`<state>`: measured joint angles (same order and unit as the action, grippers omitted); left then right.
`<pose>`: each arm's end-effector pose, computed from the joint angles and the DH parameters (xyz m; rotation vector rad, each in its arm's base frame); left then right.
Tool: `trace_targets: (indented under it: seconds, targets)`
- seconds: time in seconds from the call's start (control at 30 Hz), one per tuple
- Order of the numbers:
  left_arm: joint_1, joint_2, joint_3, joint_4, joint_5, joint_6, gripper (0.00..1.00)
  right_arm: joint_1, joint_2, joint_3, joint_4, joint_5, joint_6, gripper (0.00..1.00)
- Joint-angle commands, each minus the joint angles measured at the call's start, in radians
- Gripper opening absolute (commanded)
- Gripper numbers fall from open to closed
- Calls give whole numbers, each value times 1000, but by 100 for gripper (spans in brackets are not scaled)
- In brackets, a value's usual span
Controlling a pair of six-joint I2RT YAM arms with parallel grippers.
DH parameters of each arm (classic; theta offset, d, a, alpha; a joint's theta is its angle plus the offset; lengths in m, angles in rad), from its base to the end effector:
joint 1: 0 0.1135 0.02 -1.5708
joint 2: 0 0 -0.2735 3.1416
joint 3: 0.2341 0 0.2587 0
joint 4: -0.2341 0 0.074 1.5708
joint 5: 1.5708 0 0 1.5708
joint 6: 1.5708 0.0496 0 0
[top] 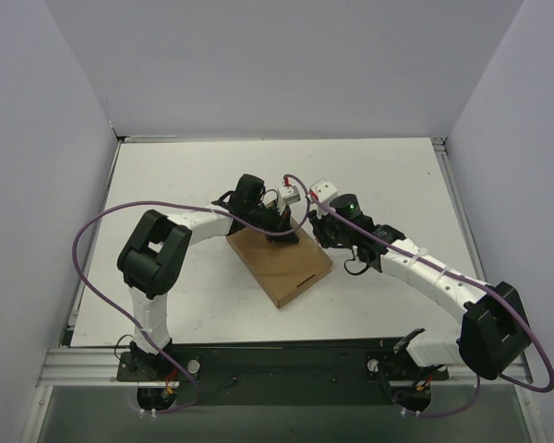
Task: Unpack the express box
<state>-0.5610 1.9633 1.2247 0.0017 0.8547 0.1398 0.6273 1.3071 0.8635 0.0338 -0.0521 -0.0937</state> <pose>0.3442 -0.2605 0.1695 1.1879 1.9398 -1.1995 0.2536 0.1870 0.2745 -0.7380 1.8607 0.3964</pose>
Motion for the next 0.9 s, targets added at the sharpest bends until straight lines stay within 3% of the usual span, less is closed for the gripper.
trace_targets:
  seconds: [0.0,0.6,0.87]
  targets:
    - [6,59,-24,-103,-79,37,0,-1,11,2,-5,-5,14,0]
    - [10,60,-22,-103,-75,37,0,-1,23,3,-11,1,18,0]
    - [35,30,48,-115,-68,46,0,-106,58,161,-133,6,55,0]
